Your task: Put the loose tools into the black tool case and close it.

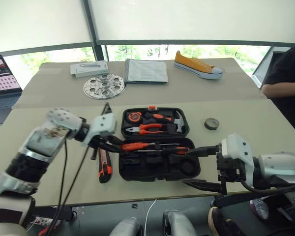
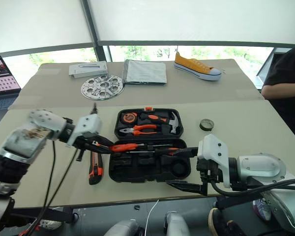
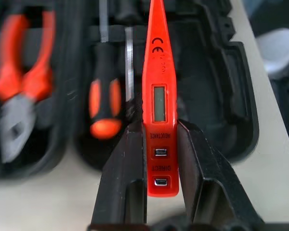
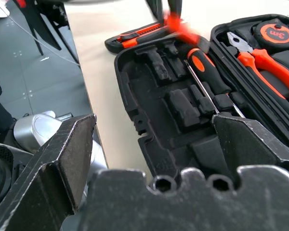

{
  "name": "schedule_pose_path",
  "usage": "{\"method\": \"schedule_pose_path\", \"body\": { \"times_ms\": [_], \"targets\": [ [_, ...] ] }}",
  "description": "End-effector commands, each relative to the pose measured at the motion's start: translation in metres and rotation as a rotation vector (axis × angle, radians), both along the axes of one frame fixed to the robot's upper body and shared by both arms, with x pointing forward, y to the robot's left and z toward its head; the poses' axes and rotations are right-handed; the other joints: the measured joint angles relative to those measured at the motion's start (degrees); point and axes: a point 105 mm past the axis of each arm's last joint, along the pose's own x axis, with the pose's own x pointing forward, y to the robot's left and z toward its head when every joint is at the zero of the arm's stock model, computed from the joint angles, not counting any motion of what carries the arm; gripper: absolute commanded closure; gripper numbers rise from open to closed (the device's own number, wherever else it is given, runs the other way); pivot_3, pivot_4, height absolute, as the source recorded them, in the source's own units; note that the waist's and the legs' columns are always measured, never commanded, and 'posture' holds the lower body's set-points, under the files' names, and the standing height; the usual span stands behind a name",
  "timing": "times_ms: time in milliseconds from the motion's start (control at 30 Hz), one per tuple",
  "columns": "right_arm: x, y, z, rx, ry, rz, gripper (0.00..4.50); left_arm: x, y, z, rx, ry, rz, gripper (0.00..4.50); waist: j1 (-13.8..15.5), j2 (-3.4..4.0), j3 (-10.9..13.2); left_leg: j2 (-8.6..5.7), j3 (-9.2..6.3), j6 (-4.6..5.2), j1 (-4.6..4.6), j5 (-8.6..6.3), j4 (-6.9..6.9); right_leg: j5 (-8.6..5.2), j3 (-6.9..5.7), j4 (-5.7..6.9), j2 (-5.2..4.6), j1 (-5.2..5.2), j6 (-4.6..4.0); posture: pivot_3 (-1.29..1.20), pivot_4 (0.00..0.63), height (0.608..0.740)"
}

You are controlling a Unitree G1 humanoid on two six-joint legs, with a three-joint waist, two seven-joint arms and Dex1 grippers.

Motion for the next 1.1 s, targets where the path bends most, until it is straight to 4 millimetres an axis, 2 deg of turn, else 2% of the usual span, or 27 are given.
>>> {"method": "schedule_pose_path", "body": {
  "times_ms": [33,300,467,567,633,667,733,833,933,1033,1100],
  "targets": [
    [-0.003,0.001,0.011,0.006,-0.074,-0.019,0.0,0.0,-0.008,-0.008,0.081,0.038,-0.007,4.07,-0.1,0.0,0.0,0.01,0.0,0.1,0.0,0.05,-0.01,0.0,0.0,0.0,0.0,0.0,0.0,0.0,0.15,0.74],
    [-0.003,0.002,0.014,0.03,-0.093,-0.065,0.0,0.0,-0.021,-0.018,0.098,0.15,0.071,4.07,-0.1,0.0,0.0,-0.01,-0.03,0.19,-0.09,0.06,-0.01,0.0,-0.02,-0.01,0.04,-0.11,0.0,0.0,0.15,0.74],
    [-0.002,0.002,0.015,0.036,-0.102,-0.078,0.0,0.007,-0.023,-0.026,0.134,0.106,0.09,4.07,0.1,0.0,0.0,-0.02,-0.04,0.19,-0.09,0.06,0.02,0.0,-0.01,-0.02,0.03,-0.09,0.0,0.0,0.15,0.74],
    [-0.001,0.002,0.018,0.046,-0.11,-0.084,0.0,0.004,-0.022,-0.029,0.147,0.121,0.071,4.07,0.1,0.0,0.0,-0.02,-0.03,0.19,-0.07,0.06,0.01,0.0,-0.01,-0.01,0.03,-0.08,0.0,0.0,0.15,0.74],
    [0.0,0.001,0.02,0.051,-0.114,-0.086,0.0,0.002,-0.022,-0.028,0.147,0.12,0.052,3.06,0.1,0.0,0.0,-0.02,-0.04,0.19,-0.07,0.06,0.02,0.0,-0.01,-0.01,0.03,-0.08,0.0,0.0,0.15,0.74],
    [0.001,0.001,0.02,0.052,-0.114,-0.088,0.0,0.001,-0.021,-0.027,0.147,0.12,0.042,2.87,0.1,0.0,0.0,-0.02,-0.03,0.19,-0.07,0.06,0.03,0.0,-0.01,-0.01,0.03,-0.08,0.0,0.0,0.15,0.74],
    [0.002,0.001,0.02,0.054,-0.113,-0.091,0.0,-0.002,-0.02,-0.024,0.145,0.125,0.023,2.1,0.0,0.0,0.0,-0.02,-0.03,0.19,-0.07,0.06,0.03,0.0,0.0,-0.01,0.03,-0.08,0.0,0.0,0.15,0.74],
    [0.002,0.002,0.019,0.058,-0.109,-0.091,0.0,-0.004,-0.021,-0.004,0.062,0.117,0.008,1.1,0.0,0.0,0.0,-0.01,-0.03,0.19,-0.07,0.06,0.02,0.0,-0.01,0.0,0.04,-0.09,0.0,0.0,0.15,0.74],
    [0.001,0.002,0.018,0.062,-0.103,-0.088,0.0,-0.006,-0.023,0.018,-0.074,0.083,-0.03,1.1,0.0,-0.01,0.0,-0.01,-0.03,0.19,-0.09,0.07,0.06,0.0,-0.02,0.0,0.04,-0.09,0.0,0.0,0.15,0.74],
    [0.002,0.002,0.017,0.061,-0.099,-0.089,0.0,-0.008,-0.017,0.024,-0.164,0.103,-0.016,1.1,0.0,0.0,0.0,-0.02,-0.04,0.19,-0.08,0.06,0.05,0.0,-0.03,-0.01,0.03,-0.1,0.0,0.0,0.15,0.74],
    [0.004,0.002,0.016,0.061,-0.098,-0.092,0.0,-0.008,-0.011,0.019,-0.226,0.119,-0.001,1.61,-0.1,0.01,0.0,-0.01,-0.03,0.19,-0.04,0.06,0.03,0.0,-0.03,0.0,0.04,-0.09,0.0,0.0,0.15,0.74]
  ]
}}
